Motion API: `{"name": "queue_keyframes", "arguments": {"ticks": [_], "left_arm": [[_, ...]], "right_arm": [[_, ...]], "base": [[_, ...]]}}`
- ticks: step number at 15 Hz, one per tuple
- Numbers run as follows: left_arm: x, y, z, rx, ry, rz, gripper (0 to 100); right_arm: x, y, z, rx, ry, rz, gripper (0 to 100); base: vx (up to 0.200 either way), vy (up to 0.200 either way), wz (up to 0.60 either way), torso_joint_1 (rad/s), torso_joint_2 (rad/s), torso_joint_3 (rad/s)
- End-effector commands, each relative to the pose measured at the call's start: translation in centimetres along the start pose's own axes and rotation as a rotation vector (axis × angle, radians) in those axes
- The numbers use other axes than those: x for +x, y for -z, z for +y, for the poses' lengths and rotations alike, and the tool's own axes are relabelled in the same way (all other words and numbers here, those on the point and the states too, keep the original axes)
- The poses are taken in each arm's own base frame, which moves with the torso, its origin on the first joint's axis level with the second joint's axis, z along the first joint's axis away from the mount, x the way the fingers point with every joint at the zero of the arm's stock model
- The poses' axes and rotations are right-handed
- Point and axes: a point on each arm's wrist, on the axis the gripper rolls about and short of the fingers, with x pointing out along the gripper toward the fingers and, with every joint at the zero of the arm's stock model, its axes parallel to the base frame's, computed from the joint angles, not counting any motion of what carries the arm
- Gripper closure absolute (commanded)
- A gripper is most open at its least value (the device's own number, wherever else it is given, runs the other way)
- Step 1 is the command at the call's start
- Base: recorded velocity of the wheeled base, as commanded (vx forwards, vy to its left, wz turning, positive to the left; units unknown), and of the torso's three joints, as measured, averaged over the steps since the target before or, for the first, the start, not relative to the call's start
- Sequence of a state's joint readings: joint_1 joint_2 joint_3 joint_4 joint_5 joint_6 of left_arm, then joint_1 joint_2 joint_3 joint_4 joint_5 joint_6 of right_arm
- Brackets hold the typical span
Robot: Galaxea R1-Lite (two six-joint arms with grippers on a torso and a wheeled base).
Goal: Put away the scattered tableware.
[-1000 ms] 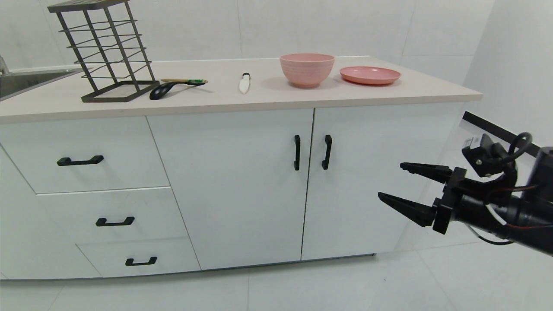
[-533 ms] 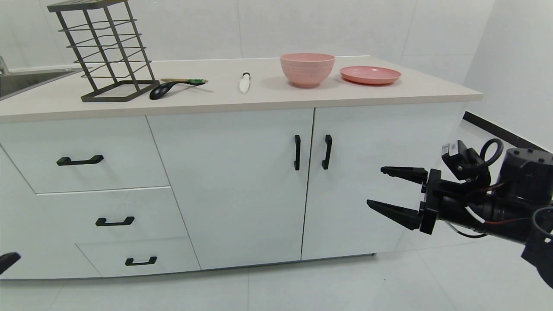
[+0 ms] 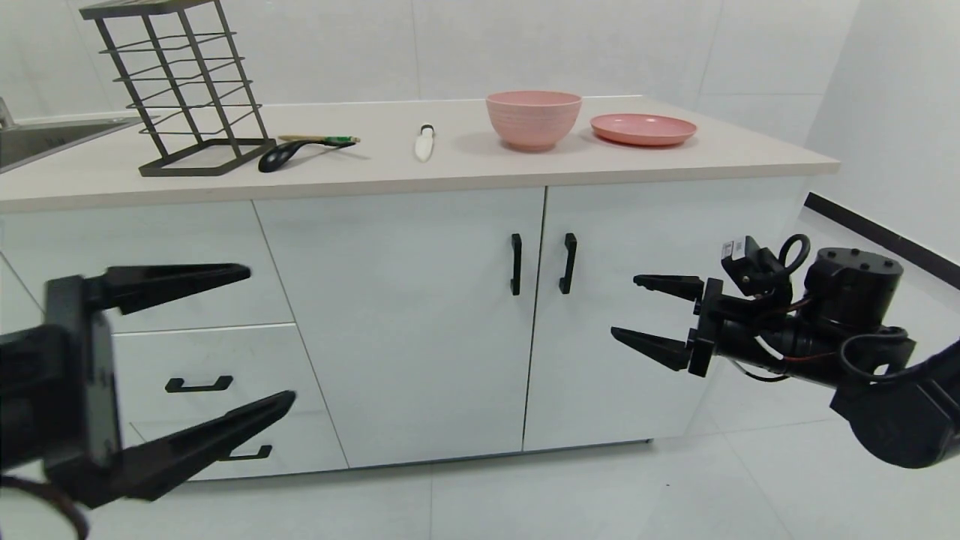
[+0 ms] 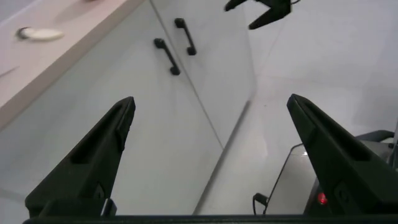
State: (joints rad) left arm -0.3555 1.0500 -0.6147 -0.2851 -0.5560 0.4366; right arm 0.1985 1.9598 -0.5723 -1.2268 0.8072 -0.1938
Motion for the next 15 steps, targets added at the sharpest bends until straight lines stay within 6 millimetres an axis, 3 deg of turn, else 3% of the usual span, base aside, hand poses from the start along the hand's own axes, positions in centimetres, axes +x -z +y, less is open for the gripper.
{"name": "queue_keyframes", "arguments": {"ticks": [1,2,3,4,6,8,11,15], "left_arm": [[5.9,0.6,2.0,-0.021,0.125,0.047,0],[9.5,1.0,3.4,-0.045,0.142,0.035,0],[11.7,1.0,3.5,-0.083,0.169,0.015,0],[13.0,0.9,3.3,-0.121,0.194,0.004,0],[17.6,0.7,1.9,-0.232,0.301,-0.015,0],[22.1,2.0,1.3,-0.229,0.336,-0.014,0],[25.0,3.2,0.8,-0.186,0.335,-0.039,0],[27.3,4.1,1.2,-0.192,0.351,-0.061,0]], "right_arm": [[0.9,1.3,-0.6,0.015,-0.005,0.017,0],[1.9,1.4,-1.6,-0.004,-0.014,-0.001,0],[2.6,1.4,-2.4,-0.022,-0.043,-0.022,0],[3.2,1.4,-2.9,-0.032,-0.061,-0.035,0],[4.7,1.5,-4.4,-0.058,-0.074,-0.062,0],[5.7,2.2,-5.3,-0.067,-0.141,-0.080,0],[6.6,2.8,-6.4,-0.079,-0.145,-0.091,0],[7.7,4.4,-7.6,-0.078,-0.178,-0.097,0]], "base": [[0.000,0.000,0.00,0.000,0.00,0.000],[0.000,0.000,0.00,0.000,0.00,0.000],[0.000,0.000,0.00,0.000,0.00,0.000],[0.000,0.000,0.00,0.000,0.00,0.000],[0.000,0.000,0.00,0.000,0.00,0.000],[0.000,0.000,0.00,0.000,0.00,0.000],[0.000,0.000,0.00,0.000,0.00,0.000],[0.000,0.000,0.00,0.000,0.00,0.000]]}}
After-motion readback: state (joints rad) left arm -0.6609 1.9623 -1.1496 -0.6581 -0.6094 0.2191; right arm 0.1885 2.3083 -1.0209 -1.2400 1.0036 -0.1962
